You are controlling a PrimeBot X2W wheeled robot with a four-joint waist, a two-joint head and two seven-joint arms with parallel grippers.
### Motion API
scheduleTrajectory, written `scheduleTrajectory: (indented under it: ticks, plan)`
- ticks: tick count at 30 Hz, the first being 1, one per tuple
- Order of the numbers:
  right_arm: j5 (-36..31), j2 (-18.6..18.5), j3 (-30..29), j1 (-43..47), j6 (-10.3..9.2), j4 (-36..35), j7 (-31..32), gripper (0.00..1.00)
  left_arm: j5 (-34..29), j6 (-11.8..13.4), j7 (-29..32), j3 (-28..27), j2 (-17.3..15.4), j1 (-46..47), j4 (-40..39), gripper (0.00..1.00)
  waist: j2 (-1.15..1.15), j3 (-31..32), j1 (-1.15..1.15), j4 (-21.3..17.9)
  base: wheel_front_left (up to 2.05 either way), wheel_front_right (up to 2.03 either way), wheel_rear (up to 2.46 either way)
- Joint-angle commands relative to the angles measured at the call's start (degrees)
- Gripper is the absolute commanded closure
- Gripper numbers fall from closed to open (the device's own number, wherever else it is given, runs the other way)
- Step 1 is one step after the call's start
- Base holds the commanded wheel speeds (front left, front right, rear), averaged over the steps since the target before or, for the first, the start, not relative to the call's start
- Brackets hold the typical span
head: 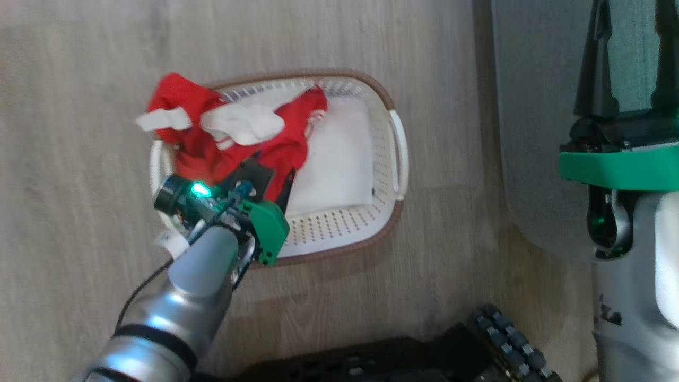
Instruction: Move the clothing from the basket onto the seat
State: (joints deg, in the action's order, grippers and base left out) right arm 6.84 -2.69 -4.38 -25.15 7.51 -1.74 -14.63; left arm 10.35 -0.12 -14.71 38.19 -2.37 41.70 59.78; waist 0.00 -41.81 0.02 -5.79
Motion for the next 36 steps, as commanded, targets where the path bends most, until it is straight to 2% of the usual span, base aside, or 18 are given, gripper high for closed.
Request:
scheduleTrajectory:
  ticks: [1,6,11,14,15,16,17,18,28,35,36]
  plan:
    - [0.71,-0.19,1.66,-0.26,-0.02,-2.96,-0.37,0.00,0.31,0.54,-0.29,-0.16,-0.52,1.47,0.79,0.00,0.00,-5.13,-0.02,-3.70,0.00,0.00,0.00]
    - [1.41,-0.19,2.65,-1.05,-0.02,-5.06,-0.37,0.00,0.18,1.93,-0.29,0.35,-0.53,5.98,4.61,0.00,0.00,-8.43,-0.02,-5.25,0.00,0.00,0.00]
    - [2.41,-0.19,3.55,-1.65,-0.02,-6.06,-0.37,0.00,0.22,4.96,-0.29,-0.69,-1.71,9.19,6.95,0.00,0.00,-10.34,-0.02,-6.32,0.00,0.00,0.00]
    - [2.74,-0.19,3.79,-1.78,-0.02,-6.07,-0.37,0.00,0.29,4.92,-0.29,-0.69,-1.84,9.72,7.94,0.00,0.00,-10.69,-0.02,-6.58,0.00,0.00,0.00]
    - [2.85,-0.19,3.89,-1.82,-0.02,-6.00,-0.37,0.00,0.34,4.57,-0.29,-0.59,-1.83,9.93,8.53,0.08,0.00,-10.82,-0.02,-6.66,0.00,0.00,0.00]
    - [2.93,-0.19,3.96,-1.86,-0.02,-5.93,-0.37,0.00,0.34,4.18,-0.29,-0.39,-1.77,10.12,9.04,0.56,0.00,-10.93,-0.02,-6.68,0.00,0.00,0.00]
    - [2.98,-0.19,3.97,-1.90,-0.02,-5.88,-0.37,0.00,0.36,3.93,-0.29,-0.24,-1.68,10.32,9.22,0.87,0.00,-11.00,-0.02,-6.67,0.00,0.00,0.00]
    - [2.98,-0.19,3.94,-1.91,-0.02,-5.81,-0.37,0.00,0.48,3.69,-0.29,-0.18,-1.57,10.43,9.02,1.00,0.00,-10.98,-0.02,-6.60,0.00,0.00,0.00]
    - [2.46,-0.19,3.46,-1.38,-0.02,-3.10,-0.37,0.00,2.83,2.20,-0.29,-0.79,-0.70,6.15,0.12,1.00,0.00,-5.41,-0.02,-4.99,0.00,0.00,0.00]
    - [1.56,-0.19,2.80,0.62,-0.02,1.35,-0.37,0.00,3.79,1.19,-0.29,-2.42,-0.59,-0.61,-9.53,1.00,0.00,3.00,-0.02,-2.85,0.00,0.00,0.00]
    - [1.08,-0.19,2.58,1.51,-0.02,2.60,-0.37,0.00,3.56,0.72,-0.29,-2.60,-0.58,-2.80,-12.48,1.00,0.00,5.84,-0.02,-2.15,0.00,0.00,0.00]
